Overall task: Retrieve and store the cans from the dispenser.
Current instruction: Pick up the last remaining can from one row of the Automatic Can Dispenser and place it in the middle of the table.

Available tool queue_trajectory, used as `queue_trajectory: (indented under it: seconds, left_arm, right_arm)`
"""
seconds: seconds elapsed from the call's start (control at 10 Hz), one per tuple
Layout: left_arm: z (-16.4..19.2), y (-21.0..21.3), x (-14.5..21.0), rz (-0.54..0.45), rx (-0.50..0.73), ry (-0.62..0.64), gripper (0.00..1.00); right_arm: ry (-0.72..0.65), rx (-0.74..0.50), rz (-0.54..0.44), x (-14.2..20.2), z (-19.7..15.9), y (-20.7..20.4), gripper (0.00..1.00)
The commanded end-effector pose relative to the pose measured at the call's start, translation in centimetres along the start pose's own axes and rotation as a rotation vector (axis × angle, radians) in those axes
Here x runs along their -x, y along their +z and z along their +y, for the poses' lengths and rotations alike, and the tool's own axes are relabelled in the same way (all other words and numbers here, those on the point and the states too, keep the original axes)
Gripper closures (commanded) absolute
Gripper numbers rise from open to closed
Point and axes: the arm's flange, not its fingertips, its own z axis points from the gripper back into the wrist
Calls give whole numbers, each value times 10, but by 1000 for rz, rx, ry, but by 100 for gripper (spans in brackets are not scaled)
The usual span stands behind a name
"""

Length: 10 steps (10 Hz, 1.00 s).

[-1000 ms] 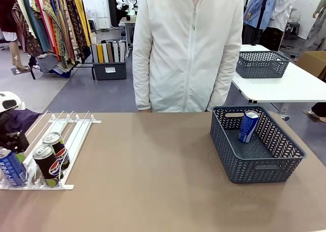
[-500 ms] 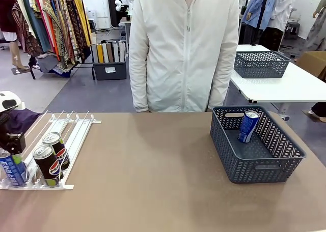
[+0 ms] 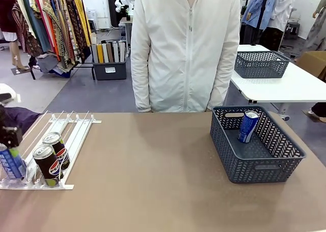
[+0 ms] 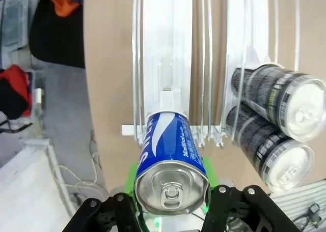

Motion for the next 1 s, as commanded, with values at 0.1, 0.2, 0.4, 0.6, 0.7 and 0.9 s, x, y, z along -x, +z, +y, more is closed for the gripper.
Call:
queue_trajectory:
  seconds: [0.1,0.2,0.4,0.6,0.7,0.9]
  left_arm:
    - [5,116,21,-177,45,-69,100]
    - [3,138,31,-194,55,-123,100]
    - [15,162,58,-304,92,-136,100]
    - [35,164,66,-315,151,-68,100]
    - [14,178,61,-301,64,-112,100]
    - [14,178,61,-301,64,-112,100]
  right_arm:
    - [19,-21,-20,-3,1,-1,0]
    - [19,-21,-20,-3,1,-1,0]
    - [19,-21,-20,-3,1,-1,0]
    - [19,-21,-20,-3,1,-1,0]
    - [19,-21,-20,-3,1,-1,0]
    - [19,-21,-20,-3,1,-1,0]
